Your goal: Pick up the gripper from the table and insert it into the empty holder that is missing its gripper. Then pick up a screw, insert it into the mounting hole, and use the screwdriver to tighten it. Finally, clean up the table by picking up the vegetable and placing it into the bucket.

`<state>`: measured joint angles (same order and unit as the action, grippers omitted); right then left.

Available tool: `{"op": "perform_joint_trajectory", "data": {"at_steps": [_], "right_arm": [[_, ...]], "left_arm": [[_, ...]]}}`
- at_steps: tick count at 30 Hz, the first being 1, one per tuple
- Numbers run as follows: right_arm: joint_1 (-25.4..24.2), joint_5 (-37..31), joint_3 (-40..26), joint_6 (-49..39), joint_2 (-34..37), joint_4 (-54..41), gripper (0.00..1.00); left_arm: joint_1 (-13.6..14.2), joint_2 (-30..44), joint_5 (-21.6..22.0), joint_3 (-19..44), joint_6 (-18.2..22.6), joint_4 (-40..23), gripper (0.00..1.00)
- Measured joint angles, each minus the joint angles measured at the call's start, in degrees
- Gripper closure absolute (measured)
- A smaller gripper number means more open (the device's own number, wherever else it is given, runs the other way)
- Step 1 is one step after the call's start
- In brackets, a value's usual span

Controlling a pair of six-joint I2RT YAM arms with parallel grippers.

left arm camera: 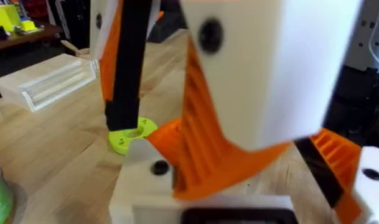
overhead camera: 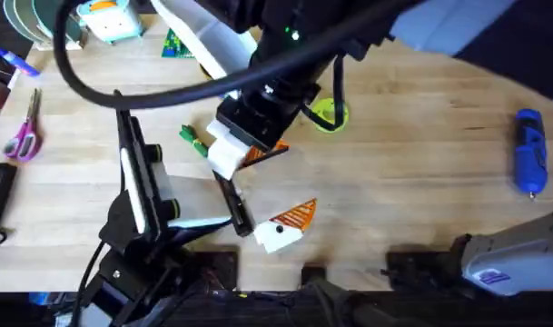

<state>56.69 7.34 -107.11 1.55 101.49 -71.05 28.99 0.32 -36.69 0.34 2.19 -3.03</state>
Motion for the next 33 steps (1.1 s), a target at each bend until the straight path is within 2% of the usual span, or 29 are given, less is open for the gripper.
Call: {"op": "perform_joint_trajectory", "data": {"at_steps": [1,2,3,9,21,24,28,33], "right_arm": [[0.0,-0.1,0.0,0.0,0.0,-0.2,0.158],[-0.1,-0.1,0.0,-0.2,0.0,-0.5,0.096],[-0.3,-0.1,0.0,-0.3,0.0,-0.8,0.076],[-3.1,0.0,0.0,-3.0,-3.1,-4.5,0.063],[-14.4,0.0,0.7,-7.0,-20.1,-14.4,0.059],[-16.6,0.3,5.3,-6.9,-26.2,-13.0,0.059],[-19.1,3.3,14.9,-5.9,-35.8,-10.0,0.058],[-19.5,5.7,24.4,-2.1,-45.5,-8.7,0.056]], "left_arm": [[0.0,0.0,0.0,0.0,0.0,0.0,0.008],[0.0,0.0,0.0,0.0,0.0,0.0,0.008],[0.0,0.0,0.0,0.0,0.0,0.0,0.009],[0.0,0.0,0.0,0.0,0.0,0.0,0.008],[0.0,0.0,0.0,0.0,0.0,0.0,0.008],[0.0,0.0,0.0,0.0,0.0,0.0,0.008],[0.0,0.0,0.0,0.0,0.0,0.0,0.008],[0.0,0.0,0.0,0.0,0.0,0.0,0.008]]}}
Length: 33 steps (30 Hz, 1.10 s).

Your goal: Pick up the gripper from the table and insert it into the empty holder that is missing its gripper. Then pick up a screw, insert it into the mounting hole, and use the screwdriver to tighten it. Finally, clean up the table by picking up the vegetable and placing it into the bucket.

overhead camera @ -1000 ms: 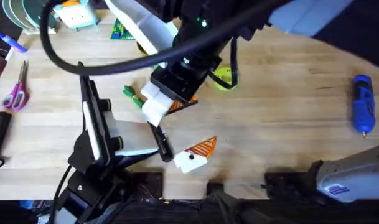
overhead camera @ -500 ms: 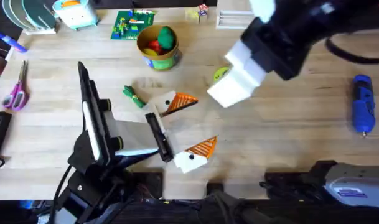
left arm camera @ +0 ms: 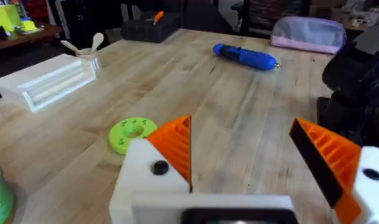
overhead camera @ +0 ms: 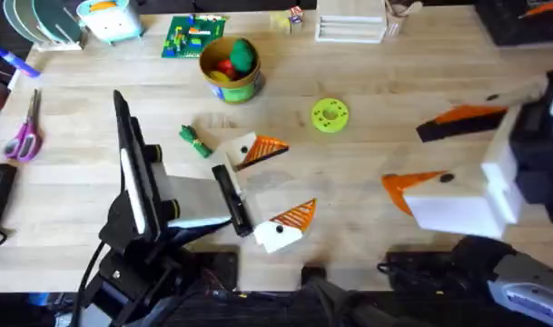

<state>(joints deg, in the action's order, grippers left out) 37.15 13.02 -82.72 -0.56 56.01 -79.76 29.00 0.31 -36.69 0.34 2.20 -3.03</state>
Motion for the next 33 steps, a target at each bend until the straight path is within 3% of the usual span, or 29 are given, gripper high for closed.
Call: {"op": "perform_joint_trajectory", "data": {"at_steps": [2,4,8,9,15,22,27,33], "right_arm": [[0.0,0.5,2.1,1.6,-2.7,0.0,0.056],[0.0,0.8,3.3,3.2,-4.8,0.0,0.056],[0.0,1.1,3.6,5.1,-7.1,0.0,0.056],[0.0,1.2,3.6,5.3,-7.3,0.0,0.056],[0.0,-0.8,3.7,7.2,-7.3,0.4,0.056],[-5.1,-16.7,3.7,15.0,-7.2,2.6,0.055],[-15.2,-23.0,3.7,16.7,-5.4,6.4,0.054],[-35.2,-25.5,3.7,16.6,3.5,7.5,0.054]], "left_arm": [[0.0,0.0,0.0,0.0,0.0,0.0,0.035],[0.0,0.0,0.0,0.0,0.0,0.0,0.259],[0.0,0.0,0.0,0.0,0.0,0.0,0.878],[0.0,0.0,0.0,0.0,0.2,0.0,0.969],[0.0,0.0,0.0,0.0,0.2,0.1,0.987],[0.0,0.0,0.0,0.0,0.1,0.1,0.988],[0.0,0.0,0.0,0.0,0.0,0.1,0.988],[0.0,0.0,0.5,0.0,0.0,0.1,0.988]]}}
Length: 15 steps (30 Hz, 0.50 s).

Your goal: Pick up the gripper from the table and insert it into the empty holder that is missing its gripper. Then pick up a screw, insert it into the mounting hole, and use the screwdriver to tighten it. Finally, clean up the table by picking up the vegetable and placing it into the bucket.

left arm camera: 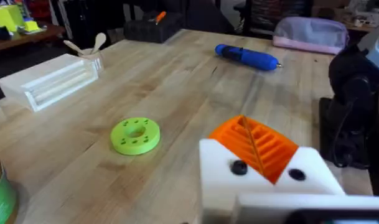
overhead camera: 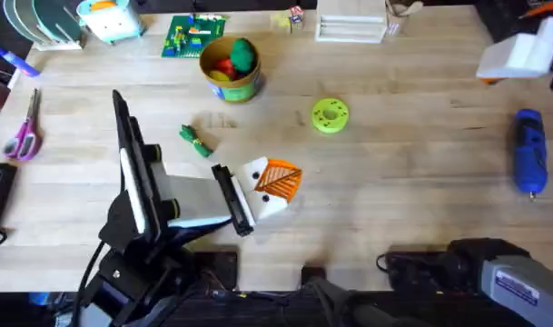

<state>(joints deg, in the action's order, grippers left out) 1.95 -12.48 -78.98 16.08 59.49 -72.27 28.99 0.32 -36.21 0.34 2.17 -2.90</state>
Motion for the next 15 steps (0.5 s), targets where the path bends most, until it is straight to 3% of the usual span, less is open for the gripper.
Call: {"op": "perform_joint_trajectory", "data": {"at_steps": [7,15], "right_arm": [[-20.3,-1.5,0.2,0.0,12.0,1.1,0.054],[-30.3,-2.8,0.4,-4.3,20.4,8.7,0.054]], "left_arm": [[0.0,0.0,0.0,0.0,0.0,-0.1,0.988],[0.0,0.0,0.0,0.0,0.0,-0.1,0.988]]}}
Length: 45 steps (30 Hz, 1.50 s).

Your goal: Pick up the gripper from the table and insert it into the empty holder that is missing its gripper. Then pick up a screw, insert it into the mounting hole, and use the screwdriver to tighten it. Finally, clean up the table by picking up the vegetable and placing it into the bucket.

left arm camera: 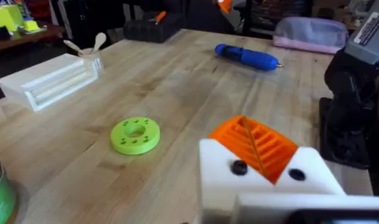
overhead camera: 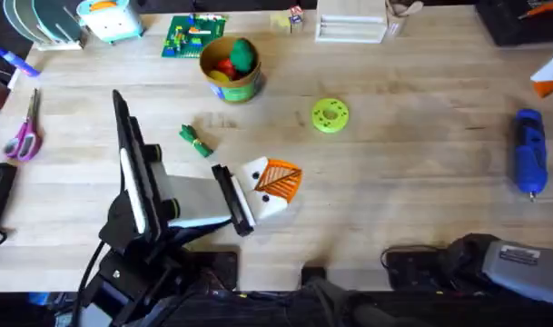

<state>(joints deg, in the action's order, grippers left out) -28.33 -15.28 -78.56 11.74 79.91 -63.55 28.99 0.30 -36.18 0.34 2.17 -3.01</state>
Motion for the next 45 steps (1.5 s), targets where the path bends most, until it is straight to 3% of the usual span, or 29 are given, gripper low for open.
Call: {"op": "perform_joint_trajectory", "data": {"at_steps": [5,14,25,37,45], "right_arm": [[-1.6,5.2,0.0,-13.5,5.4,3.4,0.054],[-6.2,5.8,0.0,-31.8,13.2,5.5,0.054],[-15.6,12.4,0.0,-34.8,19.2,7.0,0.054],[-15.8,13.9,0.0,-35.0,23.8,15.9,0.052],[-15.8,14.3,0.0,-35.0,29.5,15.3,0.052]], "left_arm": [[0.0,0.0,0.0,0.0,0.0,0.0,0.988],[0.0,0.0,0.2,0.0,0.0,0.0,0.988],[0.0,0.0,0.2,0.0,0.0,0.0,0.988],[0.0,0.0,0.4,0.0,0.0,0.0,0.989],[0.0,0.0,0.4,0.0,0.0,0.0,0.989]]}}
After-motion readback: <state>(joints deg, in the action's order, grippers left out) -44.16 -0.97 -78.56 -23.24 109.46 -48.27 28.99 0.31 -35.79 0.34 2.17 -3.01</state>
